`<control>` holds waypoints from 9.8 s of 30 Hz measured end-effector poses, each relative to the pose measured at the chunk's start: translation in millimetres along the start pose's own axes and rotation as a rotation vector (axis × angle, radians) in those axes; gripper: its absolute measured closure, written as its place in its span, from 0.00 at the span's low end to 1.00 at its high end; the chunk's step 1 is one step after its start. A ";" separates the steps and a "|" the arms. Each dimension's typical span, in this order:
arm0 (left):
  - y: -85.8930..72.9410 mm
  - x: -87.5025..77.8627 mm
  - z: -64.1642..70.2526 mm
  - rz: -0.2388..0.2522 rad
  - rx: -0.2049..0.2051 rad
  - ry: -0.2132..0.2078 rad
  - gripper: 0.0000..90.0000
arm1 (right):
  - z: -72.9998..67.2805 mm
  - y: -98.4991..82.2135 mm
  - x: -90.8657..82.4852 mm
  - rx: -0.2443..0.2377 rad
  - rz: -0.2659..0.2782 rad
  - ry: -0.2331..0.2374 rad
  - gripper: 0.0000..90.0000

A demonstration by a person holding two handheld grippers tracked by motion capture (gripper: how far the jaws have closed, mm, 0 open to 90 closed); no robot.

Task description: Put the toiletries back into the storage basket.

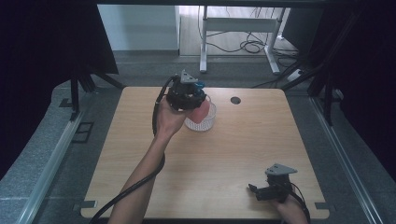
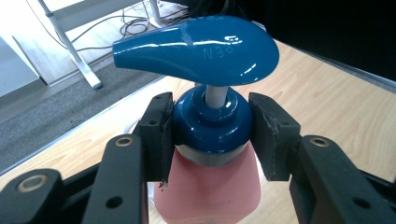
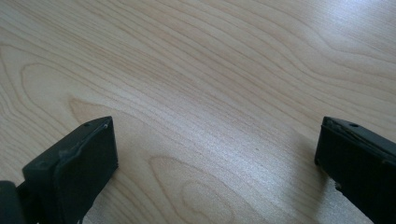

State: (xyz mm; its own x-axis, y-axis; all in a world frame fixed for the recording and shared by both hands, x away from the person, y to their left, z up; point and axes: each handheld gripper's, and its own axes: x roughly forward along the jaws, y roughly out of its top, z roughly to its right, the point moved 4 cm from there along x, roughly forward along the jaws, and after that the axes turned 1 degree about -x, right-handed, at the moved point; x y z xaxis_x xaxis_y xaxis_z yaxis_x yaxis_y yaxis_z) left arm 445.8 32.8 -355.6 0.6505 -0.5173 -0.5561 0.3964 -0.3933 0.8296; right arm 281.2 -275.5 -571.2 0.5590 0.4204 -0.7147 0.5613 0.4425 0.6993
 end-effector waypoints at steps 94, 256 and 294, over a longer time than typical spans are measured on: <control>-58.0 110.3 -15.8 -0.097 -0.126 0.107 0.59 | -0.5 0.8 1.0 -0.015 0.000 0.009 0.00; -130.9 -12.2 2.3 -0.010 -0.116 -0.094 0.14 | -1.1 1.3 1.4 -0.009 -0.001 0.003 0.00; -219.9 -31.7 23.9 -0.037 -0.136 -0.078 0.12 | -1.6 1.6 1.7 -0.003 0.000 0.002 0.00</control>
State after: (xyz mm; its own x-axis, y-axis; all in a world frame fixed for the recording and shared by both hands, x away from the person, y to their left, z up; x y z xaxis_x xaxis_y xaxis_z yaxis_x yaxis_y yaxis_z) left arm 322.5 117.6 -521.6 0.5840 -0.5635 -0.5843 0.5068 -0.3092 0.8047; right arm 282.0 -272.8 -571.3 0.5578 0.4219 -0.7148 0.5594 0.4451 0.6993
